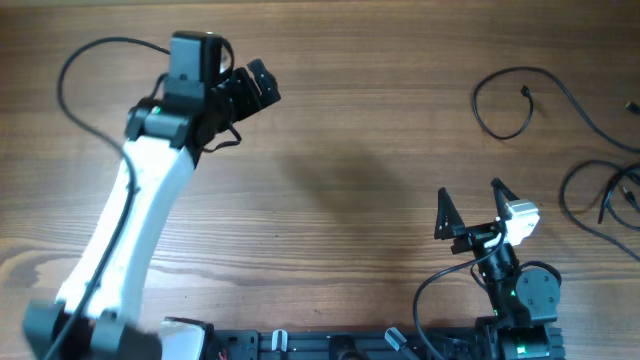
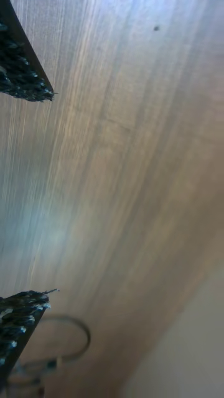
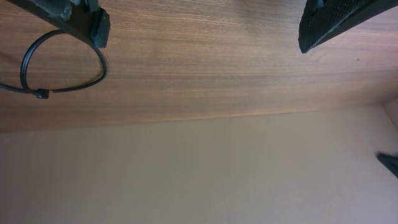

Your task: Untangle cables

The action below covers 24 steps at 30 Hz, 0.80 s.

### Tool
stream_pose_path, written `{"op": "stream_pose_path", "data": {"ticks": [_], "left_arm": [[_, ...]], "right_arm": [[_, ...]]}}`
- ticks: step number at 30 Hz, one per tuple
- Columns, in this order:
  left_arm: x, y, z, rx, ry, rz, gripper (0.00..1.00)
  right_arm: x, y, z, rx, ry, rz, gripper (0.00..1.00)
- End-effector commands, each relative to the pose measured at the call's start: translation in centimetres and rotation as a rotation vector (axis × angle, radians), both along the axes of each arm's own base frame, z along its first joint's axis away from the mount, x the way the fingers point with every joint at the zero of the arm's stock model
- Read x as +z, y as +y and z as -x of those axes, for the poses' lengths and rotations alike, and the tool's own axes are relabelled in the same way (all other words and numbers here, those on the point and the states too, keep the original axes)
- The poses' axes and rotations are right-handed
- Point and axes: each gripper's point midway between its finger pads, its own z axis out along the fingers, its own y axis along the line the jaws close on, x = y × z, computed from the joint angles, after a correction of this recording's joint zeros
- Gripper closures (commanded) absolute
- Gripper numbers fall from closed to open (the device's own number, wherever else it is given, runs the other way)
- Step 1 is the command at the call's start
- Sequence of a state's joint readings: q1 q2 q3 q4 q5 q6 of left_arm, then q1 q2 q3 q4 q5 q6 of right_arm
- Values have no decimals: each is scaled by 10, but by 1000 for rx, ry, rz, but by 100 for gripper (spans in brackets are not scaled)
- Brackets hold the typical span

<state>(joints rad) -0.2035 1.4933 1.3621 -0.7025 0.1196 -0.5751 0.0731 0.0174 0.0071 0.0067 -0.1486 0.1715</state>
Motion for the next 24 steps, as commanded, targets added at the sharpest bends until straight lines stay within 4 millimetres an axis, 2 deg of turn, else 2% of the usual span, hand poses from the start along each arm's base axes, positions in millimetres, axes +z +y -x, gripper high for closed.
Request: {"op": "stream_pose_path", "data": {"ticks": [1, 2, 4, 6, 8, 9, 13, 16, 19, 24], "left_arm": [[65, 6, 24, 12, -167, 35, 0], [86, 10, 34, 16, -223, 46, 0], [109, 19, 48, 33, -290, 58, 0], [115, 36, 68, 70, -329, 59, 0], [99, 51, 81, 110, -345, 55, 0], [81, 67, 90, 163, -365, 38, 0], [45, 99, 107, 293, -512, -18, 0], [32, 103, 119, 244, -759, -131, 0], [17, 104, 131, 200, -897, -238, 0], [-19, 104, 142, 127, -927, -407, 0]], "right_arm": [[3, -1, 0, -5, -11, -13, 0], [3, -1, 0, -5, -11, -13, 0], [3, -1, 0, -5, -11, -13, 0], [3, -1, 0, -5, -11, -13, 0], [3, -1, 0, -5, -11, -13, 0], [3, -1, 0, -5, -11, -13, 0], [3, -1, 0, -5, -11, -13, 0], [3, -1, 0, -5, -11, -13, 0], [3, -1, 0, -5, -11, -13, 0], [3, -1, 0, -5, -11, -13, 0]]}}
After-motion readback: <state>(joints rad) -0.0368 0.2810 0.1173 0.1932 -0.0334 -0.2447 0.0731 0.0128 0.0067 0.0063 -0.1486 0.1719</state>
